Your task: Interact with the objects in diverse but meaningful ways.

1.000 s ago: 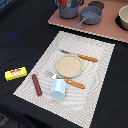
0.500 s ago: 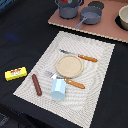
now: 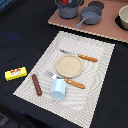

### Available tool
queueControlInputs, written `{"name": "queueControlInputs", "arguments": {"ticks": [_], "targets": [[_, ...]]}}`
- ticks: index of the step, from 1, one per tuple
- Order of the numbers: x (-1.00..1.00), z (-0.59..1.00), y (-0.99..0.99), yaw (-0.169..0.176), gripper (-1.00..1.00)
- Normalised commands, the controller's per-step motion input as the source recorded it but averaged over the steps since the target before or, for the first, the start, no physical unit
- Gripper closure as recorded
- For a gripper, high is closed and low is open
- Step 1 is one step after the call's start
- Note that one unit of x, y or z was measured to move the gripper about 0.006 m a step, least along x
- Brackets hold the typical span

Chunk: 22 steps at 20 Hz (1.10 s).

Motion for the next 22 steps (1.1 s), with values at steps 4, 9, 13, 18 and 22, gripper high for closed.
{"name": "queueControlInputs", "arguments": {"ticks": [4, 9, 13, 18, 22], "targets": [[0.11, 0.04, 0.57, 0.0, -1.0], [0.14, 0.6, 0.21, -0.063, -1.0], [0.31, 0.87, -0.4, -0.154, -1.0], [0.33, 0.76, -0.64, -0.13, -1.0], [0.2, 0.41, -0.8, -0.088, -1.0]]}}
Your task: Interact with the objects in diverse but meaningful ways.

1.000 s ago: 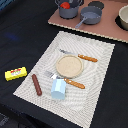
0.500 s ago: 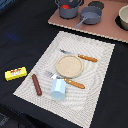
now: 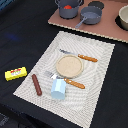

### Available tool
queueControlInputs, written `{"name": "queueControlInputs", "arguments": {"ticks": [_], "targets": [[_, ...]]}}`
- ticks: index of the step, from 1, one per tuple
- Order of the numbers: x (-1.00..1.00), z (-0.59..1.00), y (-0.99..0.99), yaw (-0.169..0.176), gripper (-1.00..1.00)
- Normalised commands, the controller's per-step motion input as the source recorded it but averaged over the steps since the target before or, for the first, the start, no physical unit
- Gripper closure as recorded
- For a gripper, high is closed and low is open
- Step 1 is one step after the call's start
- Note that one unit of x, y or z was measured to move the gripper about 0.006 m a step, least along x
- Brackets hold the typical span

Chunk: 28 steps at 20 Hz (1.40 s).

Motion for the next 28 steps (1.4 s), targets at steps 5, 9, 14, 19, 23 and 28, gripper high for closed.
{"name": "queueControlInputs", "arguments": {"ticks": [5, 9, 14, 19, 23, 28], "targets": [[0.17, 0.19, -0.83, -0.059, -1.0], [0.18, 0.15, -0.84, -0.049, -1.0], [0.2, 0.13, -0.86, -0.035, -1.0], [0.21, 0.03, -0.86, -0.017, -1.0], [0.19, 0.0, -0.87, -0.015, -1.0], [0.16, 0.0, -0.88, -0.016, -1.0]]}}
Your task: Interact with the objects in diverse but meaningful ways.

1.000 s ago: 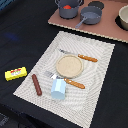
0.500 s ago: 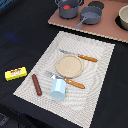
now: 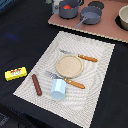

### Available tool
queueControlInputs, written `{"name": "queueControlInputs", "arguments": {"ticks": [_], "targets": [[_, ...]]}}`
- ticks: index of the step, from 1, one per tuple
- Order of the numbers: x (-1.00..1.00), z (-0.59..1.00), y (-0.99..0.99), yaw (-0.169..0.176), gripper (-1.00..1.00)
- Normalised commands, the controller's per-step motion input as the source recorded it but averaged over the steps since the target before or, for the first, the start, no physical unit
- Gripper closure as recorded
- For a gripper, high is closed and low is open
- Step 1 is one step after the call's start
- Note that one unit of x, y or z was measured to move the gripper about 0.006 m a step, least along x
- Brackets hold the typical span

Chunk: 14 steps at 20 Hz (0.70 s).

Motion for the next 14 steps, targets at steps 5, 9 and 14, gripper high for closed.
{"name": "queueControlInputs", "arguments": {"ticks": [5, 9, 14], "targets": [[0.14, 0.0, -0.89, -0.017, -1.0], [0.13, 0.0, -0.92, -0.007, -1.0], [0.2, -0.01, -0.95, -0.002, -1.0]]}}
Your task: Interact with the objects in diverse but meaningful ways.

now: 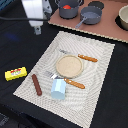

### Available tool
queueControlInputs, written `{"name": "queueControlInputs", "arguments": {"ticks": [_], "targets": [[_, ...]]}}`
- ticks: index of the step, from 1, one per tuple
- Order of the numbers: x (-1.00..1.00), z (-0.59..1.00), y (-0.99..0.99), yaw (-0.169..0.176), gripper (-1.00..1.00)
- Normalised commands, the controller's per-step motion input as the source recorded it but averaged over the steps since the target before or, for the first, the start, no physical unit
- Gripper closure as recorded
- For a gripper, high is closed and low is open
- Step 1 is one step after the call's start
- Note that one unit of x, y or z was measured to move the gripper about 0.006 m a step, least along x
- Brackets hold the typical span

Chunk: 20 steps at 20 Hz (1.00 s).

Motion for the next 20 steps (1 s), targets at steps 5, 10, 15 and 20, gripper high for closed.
{"name": "queueControlInputs", "arguments": {"ticks": [5, 10, 15, 20], "targets": [[0.24, -0.01, -0.97, 0.0, -1.0], [0.32, -0.06, -0.92, 0.0, -1.0], [0.31, -0.2, -0.46, 0.006, -1.0], [0.17, -0.37, -0.32, 0.012, -1.0]]}}
